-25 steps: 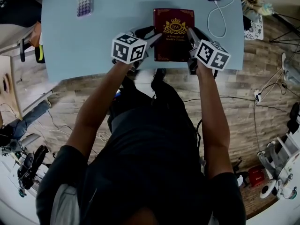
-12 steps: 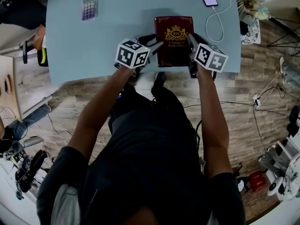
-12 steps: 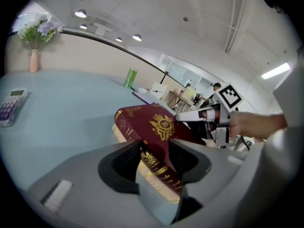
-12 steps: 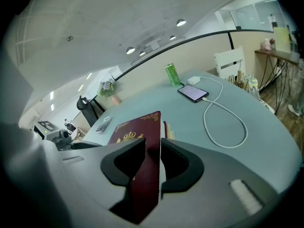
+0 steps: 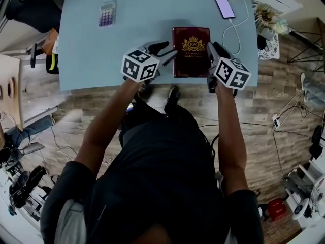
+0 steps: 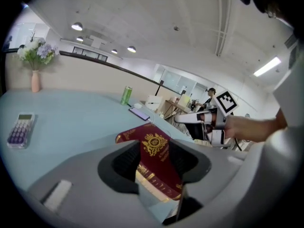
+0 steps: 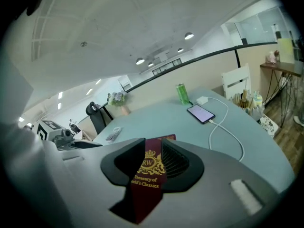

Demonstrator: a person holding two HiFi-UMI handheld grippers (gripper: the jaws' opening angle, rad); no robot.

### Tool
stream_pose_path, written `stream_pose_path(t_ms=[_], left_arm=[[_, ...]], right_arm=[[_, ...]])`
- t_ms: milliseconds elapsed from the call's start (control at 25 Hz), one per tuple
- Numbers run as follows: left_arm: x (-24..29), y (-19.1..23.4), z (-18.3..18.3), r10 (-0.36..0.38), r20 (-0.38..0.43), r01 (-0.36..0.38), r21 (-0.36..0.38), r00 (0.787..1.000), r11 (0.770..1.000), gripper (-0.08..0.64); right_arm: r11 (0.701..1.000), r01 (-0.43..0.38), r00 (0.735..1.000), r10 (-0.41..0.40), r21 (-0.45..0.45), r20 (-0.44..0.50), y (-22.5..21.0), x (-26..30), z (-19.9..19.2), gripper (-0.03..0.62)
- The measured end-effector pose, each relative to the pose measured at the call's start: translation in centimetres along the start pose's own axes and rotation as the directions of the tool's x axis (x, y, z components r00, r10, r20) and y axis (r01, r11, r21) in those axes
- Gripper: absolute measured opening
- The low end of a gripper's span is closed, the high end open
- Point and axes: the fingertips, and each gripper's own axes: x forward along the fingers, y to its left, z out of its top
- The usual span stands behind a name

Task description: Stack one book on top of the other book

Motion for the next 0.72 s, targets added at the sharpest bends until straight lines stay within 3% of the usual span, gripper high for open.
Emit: stream_pose_path(t_ms=[200, 360, 520, 720], left_arm=[[-4.5, -0.8, 3.4, 0.018, 0.082, -0.024, 0.077, 0.996, 0.997, 0.229], [-8.9, -0.7, 6.2, 0.07, 0.167, -0.097, 0.156, 0.983, 0.983, 0.228], [-13.4, -1.0, 8.8, 0.112, 0.255, -0.167, 0.204, 0.96, 0.965, 0.227], [-18.1, -1.7, 11.1, 0.148, 0.341, -0.244, 0.259, 0.928, 0.934, 0.227]], right_arm=[[0.982, -0.155, 0.983, 0.165, -0.108, 0.086, 5.4, -2.8, 4.5, 0.084], [0.917, -0.288, 0.932, 0.335, -0.278, 0.14, 11.2, -6.2, 8.7, 0.086], [0.883, -0.278, 0.918, 0.36, -0.378, 0.166, 14.3, -8.8, 11.3, 0.063], [0.871, -0.287, 0.902, 0.386, -0.4, 0.193, 16.3, -10.7, 13.0, 0.063]])
